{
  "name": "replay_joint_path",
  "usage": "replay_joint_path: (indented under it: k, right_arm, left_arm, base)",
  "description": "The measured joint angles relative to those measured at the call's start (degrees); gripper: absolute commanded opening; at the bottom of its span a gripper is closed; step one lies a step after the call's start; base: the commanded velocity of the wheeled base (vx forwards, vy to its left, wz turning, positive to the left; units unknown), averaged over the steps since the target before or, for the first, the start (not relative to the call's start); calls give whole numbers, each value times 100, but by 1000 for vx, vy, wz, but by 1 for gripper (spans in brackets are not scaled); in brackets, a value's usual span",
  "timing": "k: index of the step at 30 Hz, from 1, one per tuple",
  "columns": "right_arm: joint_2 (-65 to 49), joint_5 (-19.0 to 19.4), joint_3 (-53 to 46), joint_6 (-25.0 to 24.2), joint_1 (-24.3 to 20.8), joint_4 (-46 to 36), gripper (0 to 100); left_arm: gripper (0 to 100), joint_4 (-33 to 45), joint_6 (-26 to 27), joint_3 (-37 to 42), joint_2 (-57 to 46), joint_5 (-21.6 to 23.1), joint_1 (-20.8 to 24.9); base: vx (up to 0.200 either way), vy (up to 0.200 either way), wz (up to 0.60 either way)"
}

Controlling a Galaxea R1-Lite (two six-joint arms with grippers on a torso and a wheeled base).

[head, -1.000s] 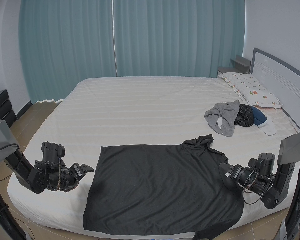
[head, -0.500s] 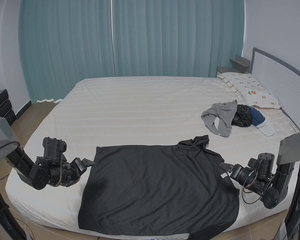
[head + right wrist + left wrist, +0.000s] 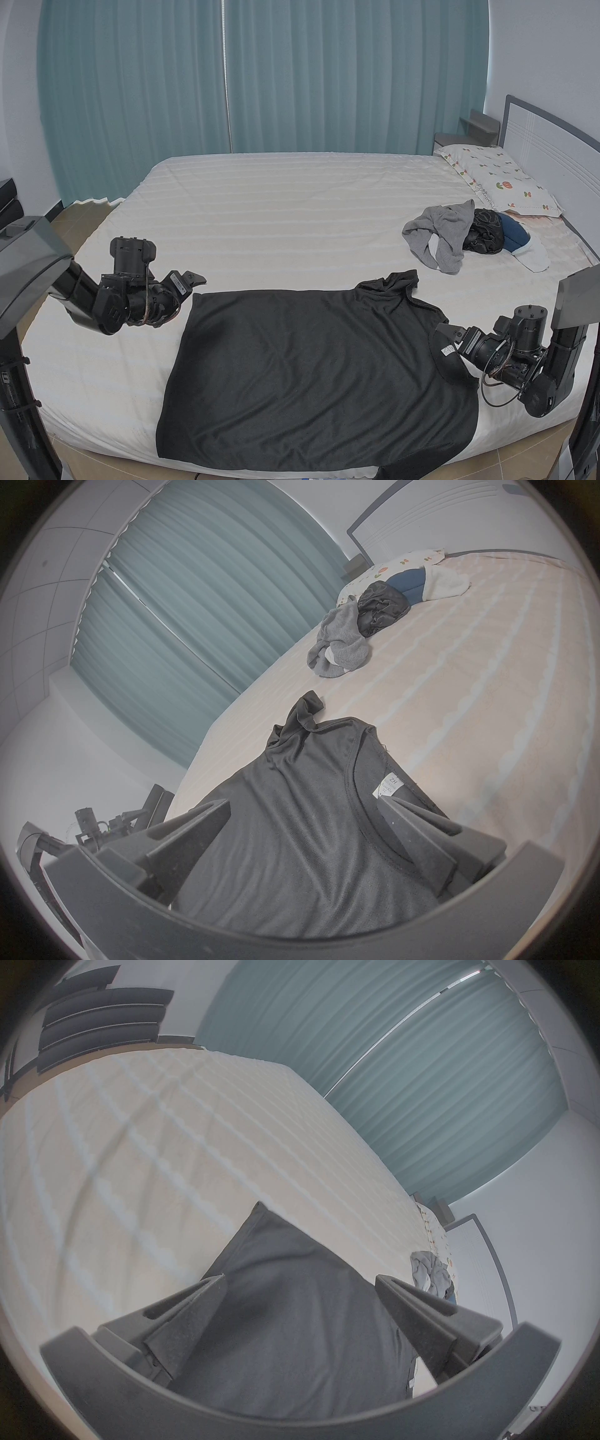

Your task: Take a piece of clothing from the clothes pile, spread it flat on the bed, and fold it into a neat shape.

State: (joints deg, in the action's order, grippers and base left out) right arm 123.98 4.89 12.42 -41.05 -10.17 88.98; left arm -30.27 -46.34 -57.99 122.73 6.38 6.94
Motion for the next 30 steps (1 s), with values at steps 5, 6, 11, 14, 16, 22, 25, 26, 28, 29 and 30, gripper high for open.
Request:
replay_joint_path:
  k: [5, 6, 11, 14, 16, 22, 25, 26, 28, 29, 30]
  right_arm:
    - [9, 9, 2, -4, -33, 0, 100]
    - [11, 9, 2, -4, -39, 0, 100]
    - [26, 17, 20, -6, -85, 0, 100]
    - [33, 20, 59, -9, -91, 0, 100]
    - [41, 20, 91, -9, -91, 0, 100]
    - [52, 20, 168, -9, -102, -2, 100]
    - [50, 12, 238, -4, -107, -20, 100]
    - [46, 11, 284, 7, -107, -85, 100]
    - [41, 6, 375, 21, -107, -241, 100]
    - [37, 4, 474, 29, -107, -389, 100]
    - [30, 4, 583, 32, -107, -528, 100]
  left_arm:
    - [100, 271, 6, -1040, 614, -20, -29]
    - [100, 321, 11, -1226, 725, -26, -35]
    - [100, 499, 20, -2068, 1373, -63, -110]
    - [100, 517, 22, -2308, 1680, -101, -168]
    - [100, 525, 20, -2465, 1880, -182, -228]
    - [100, 523, 5, -2773, 2260, -257, -369]
    - [100, 540, 5, -2866, 2369, -252, -355]
    - [100, 545, 2, -2886, 2399, -239, -356]
    - [0, 547, 0, -2903, 2430, -224, -361]
    - [0, 551, -2, -2911, 2450, -215, -361]
    - [0, 556, 0, -2918, 2467, -211, -361]
  base:
    - [0, 0, 0]
    - [0, 0, 0]
    - [0, 0, 0]
    - [0, 0, 0]
    - [0, 0, 0]
    - [0, 0, 0]
    - [0, 0, 0]
    - [0, 0, 0]
    - [0, 0, 0]
    - [0, 0, 0]
    - [0, 0, 0]
